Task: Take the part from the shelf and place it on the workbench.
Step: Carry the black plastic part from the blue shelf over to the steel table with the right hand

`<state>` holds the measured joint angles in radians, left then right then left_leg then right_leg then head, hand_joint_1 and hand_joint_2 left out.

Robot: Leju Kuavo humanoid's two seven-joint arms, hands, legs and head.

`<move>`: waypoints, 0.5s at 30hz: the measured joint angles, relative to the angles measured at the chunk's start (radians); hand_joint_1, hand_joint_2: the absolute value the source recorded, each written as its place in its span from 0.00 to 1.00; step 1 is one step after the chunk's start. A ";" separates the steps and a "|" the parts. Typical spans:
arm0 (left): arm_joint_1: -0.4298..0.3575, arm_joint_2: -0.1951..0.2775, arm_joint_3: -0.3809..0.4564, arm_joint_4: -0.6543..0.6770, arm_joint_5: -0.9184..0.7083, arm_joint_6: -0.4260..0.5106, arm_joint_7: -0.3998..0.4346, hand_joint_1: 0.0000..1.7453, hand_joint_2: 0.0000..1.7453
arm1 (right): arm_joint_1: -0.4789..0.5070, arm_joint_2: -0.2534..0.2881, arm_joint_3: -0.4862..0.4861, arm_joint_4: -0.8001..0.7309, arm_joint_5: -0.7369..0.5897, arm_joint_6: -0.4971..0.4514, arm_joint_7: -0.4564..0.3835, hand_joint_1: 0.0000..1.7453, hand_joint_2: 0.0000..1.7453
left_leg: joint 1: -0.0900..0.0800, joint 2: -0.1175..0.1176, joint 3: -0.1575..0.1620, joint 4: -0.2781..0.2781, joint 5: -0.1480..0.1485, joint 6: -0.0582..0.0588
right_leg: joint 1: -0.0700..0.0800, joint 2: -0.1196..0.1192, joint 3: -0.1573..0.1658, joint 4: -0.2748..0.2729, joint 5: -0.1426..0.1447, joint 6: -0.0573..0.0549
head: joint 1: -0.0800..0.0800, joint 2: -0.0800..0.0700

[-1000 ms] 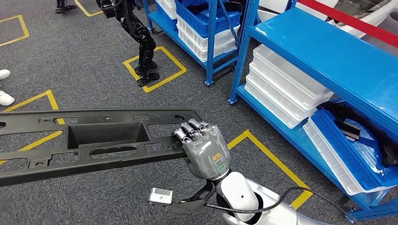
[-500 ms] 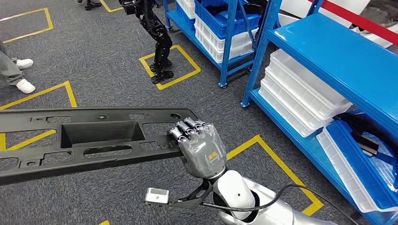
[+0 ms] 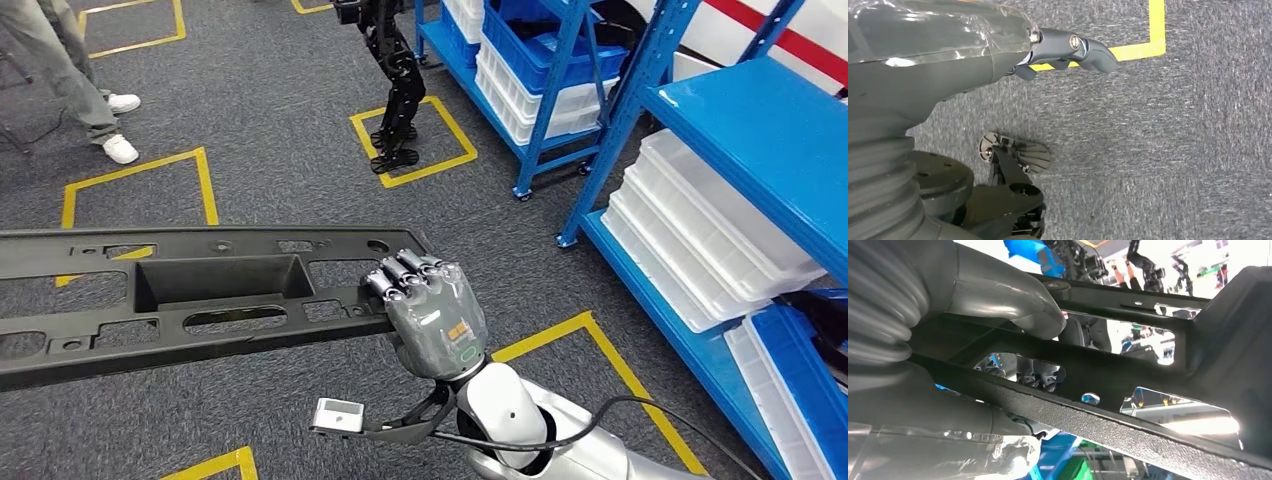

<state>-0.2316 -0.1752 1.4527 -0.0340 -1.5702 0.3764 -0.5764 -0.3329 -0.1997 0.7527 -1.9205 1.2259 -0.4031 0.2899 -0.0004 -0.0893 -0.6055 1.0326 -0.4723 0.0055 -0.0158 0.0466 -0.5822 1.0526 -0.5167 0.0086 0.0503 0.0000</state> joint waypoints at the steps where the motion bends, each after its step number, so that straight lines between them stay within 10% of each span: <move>1: 0.001 0.000 0.000 0.000 0.000 0.000 0.000 0.00 1.00 | 0.000 0.000 0.000 0.000 0.000 0.000 0.000 1.00 1.00 | 0.001 -0.006 -0.003 0.001 0.001 -0.005 | 0.002 -0.007 0.001 -0.004 0.002 -0.004 | 0.000 0.000; 4: 0.000 0.002 0.000 0.000 0.000 0.000 0.000 0.00 1.00 | -0.003 0.001 0.000 0.000 0.001 -0.001 0.001 1.00 1.00 | 0.000 0.027 -0.018 0.042 -0.025 -0.022 | 0.000 -0.034 0.008 -0.011 0.006 -0.020 | -0.006 0.000; 9: 0.000 0.002 0.000 0.000 0.000 0.000 0.000 0.00 1.00 | -0.003 0.001 -0.001 0.000 0.002 -0.002 0.005 1.00 1.00 | 0.008 0.078 -0.135 0.275 -0.111 -0.039 | 0.003 -0.091 0.015 -0.013 -0.002 -0.033 | -0.014 0.000; 15: 0.001 0.002 0.002 0.000 0.000 0.000 -0.001 0.00 1.00 | -0.006 0.001 -0.004 0.000 0.004 -0.007 0.010 1.00 1.00 | -0.007 0.144 -0.011 0.004 0.008 -0.016 | 0.009 -0.144 0.035 -0.015 -0.020 -0.016 | -0.014 0.000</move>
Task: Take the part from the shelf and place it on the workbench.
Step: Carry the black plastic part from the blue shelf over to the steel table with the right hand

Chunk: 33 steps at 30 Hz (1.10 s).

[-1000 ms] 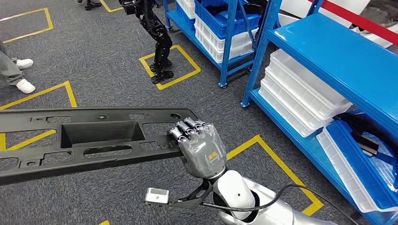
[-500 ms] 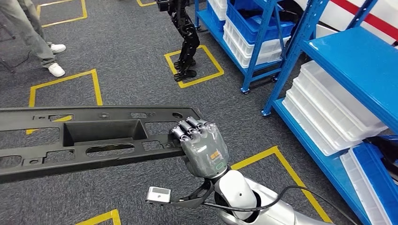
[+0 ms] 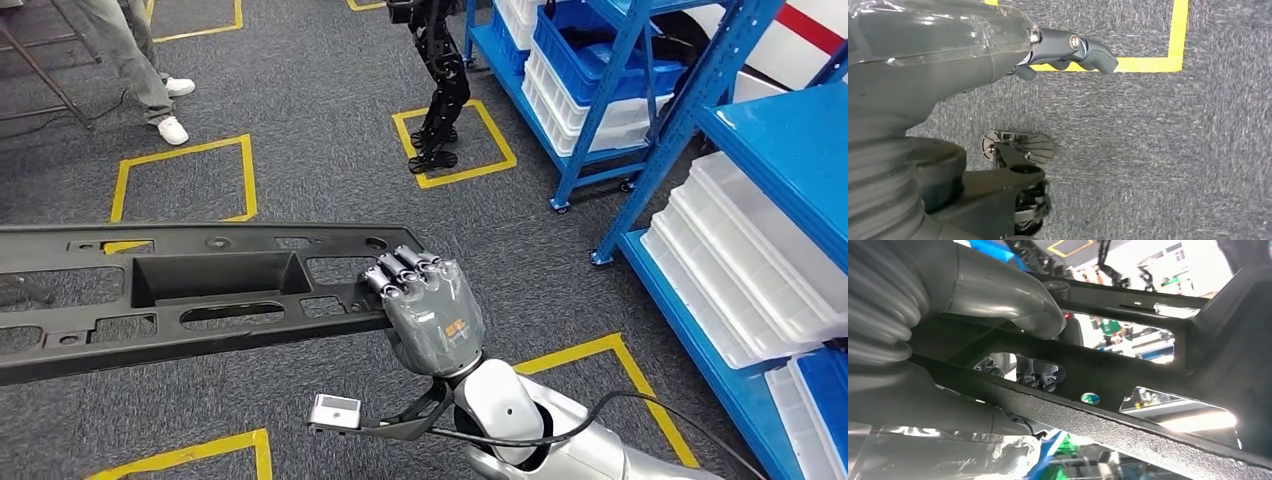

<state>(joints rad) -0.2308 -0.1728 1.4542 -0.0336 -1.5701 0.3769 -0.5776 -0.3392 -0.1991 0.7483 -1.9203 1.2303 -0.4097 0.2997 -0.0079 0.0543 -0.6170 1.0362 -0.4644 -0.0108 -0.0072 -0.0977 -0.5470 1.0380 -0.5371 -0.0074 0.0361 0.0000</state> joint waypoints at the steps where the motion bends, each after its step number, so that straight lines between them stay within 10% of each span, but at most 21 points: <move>1: 0.001 0.000 0.000 0.000 0.000 0.000 -0.001 0.00 1.00 | 0.000 0.000 -0.001 0.000 0.001 -0.001 0.002 1.00 1.00 | -0.003 -0.008 -0.001 -0.002 0.000 0.004 | 0.001 -0.008 0.003 -0.002 -0.001 0.004 | 0.000 0.000; 4: 0.005 0.002 0.000 0.000 0.000 0.001 -0.002 0.00 1.00 | 0.001 0.000 -0.008 0.000 0.011 -0.003 0.014 1.00 1.00 | 0.004 -0.037 0.011 -0.022 0.008 0.020 | -0.002 0.013 0.004 0.019 -0.026 0.019 | 0.001 0.000; 9: 0.005 0.002 0.000 0.000 0.000 0.002 -0.002 0.00 1.00 | 0.014 -0.004 -0.023 0.000 0.017 -0.006 0.023 1.00 1.00 | 0.006 -0.087 0.019 -0.030 0.009 0.034 | -0.004 0.096 -0.130 0.276 -0.129 0.024 | 0.008 0.000; 13: 0.005 0.002 0.001 0.000 0.000 0.002 -0.002 0.00 1.00 | 0.019 -0.006 -0.030 0.000 0.017 -0.006 0.023 1.00 1.00 | 0.009 -0.139 0.016 -0.012 0.000 0.023 | -0.015 0.136 -0.072 0.100 0.003 0.025 | 0.011 0.000; 16: 0.005 0.003 0.001 0.000 0.000 0.002 -0.003 0.00 1.00 | 0.022 -0.006 -0.033 -0.001 0.018 -0.008 0.024 1.00 1.00 | 0.012 -0.171 -0.002 0.005 -0.004 0.006 | -0.017 0.176 -0.045 0.025 0.020 0.015 | 0.010 0.000; 19: 0.009 0.004 0.001 0.001 0.000 0.003 -0.003 0.00 1.00 | 0.023 -0.007 -0.034 -0.002 0.018 -0.008 0.024 1.00 1.00 | 0.014 -0.157 -0.010 0.022 -0.014 -0.009 | -0.014 0.142 -0.037 0.017 0.023 -0.004 | 0.006 0.000; 22: 0.007 0.005 0.001 0.001 0.000 0.003 -0.003 0.00 1.00 | 0.026 -0.007 -0.035 -0.002 0.018 -0.009 0.024 1.00 1.00 | 0.011 -0.077 -0.077 0.170 -0.090 -0.022 | -0.010 0.099 -0.027 0.011 0.020 -0.016 | -0.005 0.000; 25: 0.011 0.005 0.001 0.002 0.000 0.003 -0.003 0.00 1.00 | 0.029 -0.008 -0.035 -0.002 0.018 -0.008 0.023 1.00 1.00 | 0.015 -0.063 -0.136 0.282 -0.116 -0.023 | -0.005 0.059 -0.023 0.012 0.013 -0.020 | -0.006 0.000; 29: 0.013 0.005 0.002 0.002 0.000 0.005 -0.007 0.00 1.00 | 0.030 -0.008 -0.036 -0.002 0.018 -0.008 0.023 1.00 1.00 | 0.004 -0.024 -0.023 0.053 -0.006 -0.003 | -0.001 0.020 -0.006 0.011 -0.001 -0.013 | -0.005 0.000; 33: 0.017 0.006 0.003 0.002 0.000 0.006 -0.014 0.00 1.00 | 0.031 -0.008 -0.041 -0.002 0.021 -0.009 0.023 1.00 1.00 | -0.007 -0.028 0.000 -0.004 0.004 0.013 | -0.004 -0.001 0.005 0.006 -0.011 0.004 | -0.005 0.000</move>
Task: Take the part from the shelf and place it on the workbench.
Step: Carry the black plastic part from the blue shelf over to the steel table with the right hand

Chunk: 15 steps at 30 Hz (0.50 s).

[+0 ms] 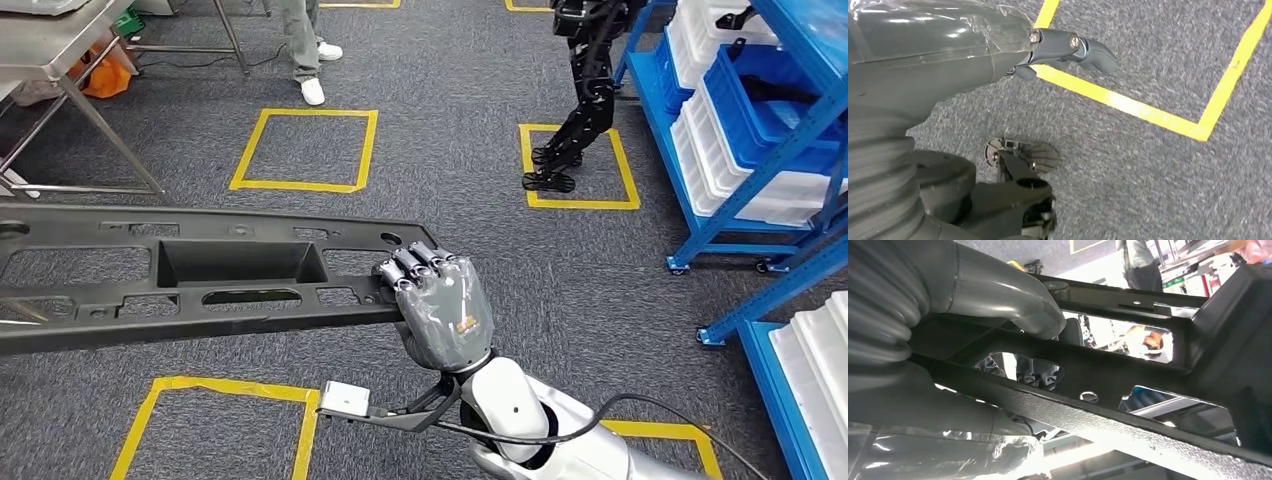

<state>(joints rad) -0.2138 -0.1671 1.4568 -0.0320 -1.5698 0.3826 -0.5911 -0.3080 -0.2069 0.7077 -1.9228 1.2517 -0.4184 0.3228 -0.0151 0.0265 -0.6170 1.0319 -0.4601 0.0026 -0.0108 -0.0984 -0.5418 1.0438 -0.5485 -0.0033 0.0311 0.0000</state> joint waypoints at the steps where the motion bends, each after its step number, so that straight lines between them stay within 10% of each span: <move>1: 0.001 0.000 0.000 0.000 0.000 0.000 0.000 0.00 1.00 | 0.001 0.000 -0.002 0.000 0.001 0.000 0.000 1.00 1.00 | 0.003 -0.008 0.006 -0.009 0.002 0.005 | -0.001 0.011 0.001 0.007 -0.008 0.004 | 0.000 0.000; 7: -0.001 0.000 0.000 0.000 0.000 -0.003 0.000 0.00 1.00 | 0.022 -0.004 -0.008 -0.002 0.005 -0.001 0.003 1.00 1.00 | 0.010 -0.061 0.021 -0.024 0.006 0.023 | -0.005 0.096 -0.142 0.282 -0.118 0.014 | 0.008 0.000; 11: -0.002 0.000 0.000 0.000 0.000 -0.005 0.002 0.00 1.00 | 0.027 -0.005 -0.012 -0.002 0.006 0.000 0.003 1.00 1.00 | 0.018 -0.112 0.015 0.003 -0.009 0.005 | -0.020 0.147 -0.073 0.087 0.014 0.026 | 0.011 0.000; 13: -0.003 0.000 0.000 0.000 0.000 -0.006 0.002 0.00 1.00 | 0.029 -0.005 -0.014 -0.003 0.005 0.002 0.003 1.00 1.00 | 0.020 -0.132 0.001 0.019 -0.014 -0.007 | -0.023 0.182 -0.056 0.036 0.029 0.023 | 0.011 0.000; 15: -0.002 0.001 0.000 0.000 0.000 -0.006 0.003 0.00 1.00 | 0.030 -0.006 -0.015 -0.004 0.005 0.004 0.003 1.00 1.00 | 0.022 -0.150 -0.008 0.021 -0.011 -0.017 | -0.020 0.168 -0.059 0.036 0.029 0.009 | 0.009 0.000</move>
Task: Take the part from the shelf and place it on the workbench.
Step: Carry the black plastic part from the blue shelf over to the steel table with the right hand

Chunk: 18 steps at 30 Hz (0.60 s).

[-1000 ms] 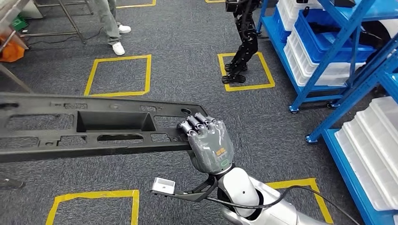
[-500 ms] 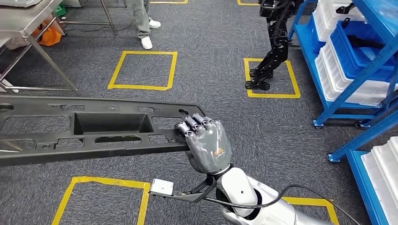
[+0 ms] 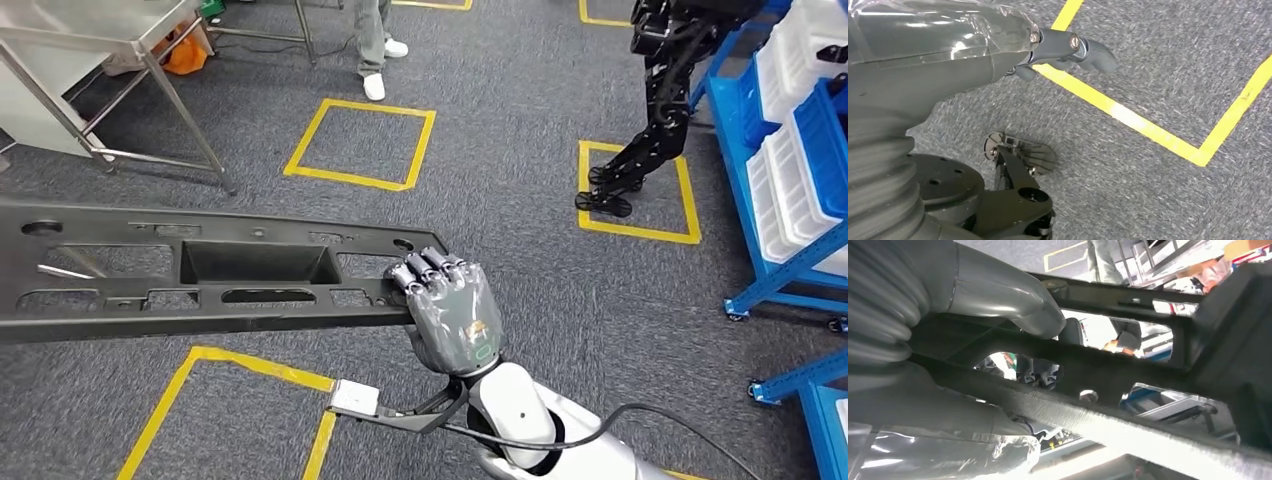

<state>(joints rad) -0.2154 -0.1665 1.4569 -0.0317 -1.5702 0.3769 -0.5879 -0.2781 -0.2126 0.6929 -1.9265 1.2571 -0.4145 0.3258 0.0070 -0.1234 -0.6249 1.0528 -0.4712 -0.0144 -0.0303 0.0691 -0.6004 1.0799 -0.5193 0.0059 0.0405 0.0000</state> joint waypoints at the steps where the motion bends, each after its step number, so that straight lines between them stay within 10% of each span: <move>1: 0.001 0.000 0.000 0.000 0.000 0.000 0.000 0.00 1.00 | -0.001 0.000 0.000 0.000 0.000 0.000 -0.001 1.00 1.00 | 0.000 0.007 -0.001 0.004 -0.002 -0.005 | 0.001 -0.012 0.002 -0.003 0.001 -0.006 | -0.002 0.000; 5: -0.001 0.001 0.000 0.000 0.000 0.000 -0.001 0.00 1.00 | -0.004 0.000 -0.003 -0.001 -0.001 0.000 -0.005 1.00 1.00 | -0.004 0.100 -0.074 0.163 -0.082 -0.020 | 0.006 -0.068 0.013 -0.010 0.000 -0.023 | -0.014 0.000; 8: 0.001 0.001 0.000 0.001 0.000 0.000 -0.001 0.00 1.00 | -0.004 0.000 -0.004 -0.002 -0.002 0.000 -0.008 1.00 1.00 | -0.001 0.114 -0.129 0.269 -0.107 -0.018 | 0.014 -0.111 0.017 -0.010 -0.005 -0.028 | -0.015 0.000; 13: 0.001 0.001 0.000 0.002 0.000 0.000 -0.003 0.00 1.00 | -0.011 0.001 -0.005 -0.002 -0.007 0.000 -0.010 1.00 1.00 | -0.021 0.167 -0.001 0.011 0.005 0.009 | 0.019 -0.159 0.036 -0.015 -0.019 -0.020 | -0.015 0.000; 16: 0.003 0.001 0.000 0.002 0.000 0.000 -0.004 0.00 1.00 | -0.014 0.002 -0.005 -0.002 -0.010 -0.001 -0.011 1.00 1.00 | -0.025 0.153 0.008 -0.014 0.007 0.020 | 0.017 -0.176 0.048 -0.024 -0.024 -0.006 | -0.015 0.000; 18: 0.003 0.001 0.000 0.002 0.000 0.000 -0.005 0.00 1.00 | -0.018 0.002 -0.005 -0.001 -0.011 -0.001 -0.011 1.00 1.00 | -0.018 0.135 0.025 -0.035 0.014 0.031 | 0.015 -0.146 0.046 0.004 -0.047 0.002 | -0.015 0.000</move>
<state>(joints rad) -0.2122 -0.1658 1.4573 -0.0301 -1.5700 0.3769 -0.5933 -0.2964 -0.2104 0.6876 -1.9274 1.2464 -0.4151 0.3146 -0.0112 0.0114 -0.5999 1.0173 -0.4568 0.0164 -0.0150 -0.0773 -0.5548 1.0838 -0.5662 0.0075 0.0257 0.0000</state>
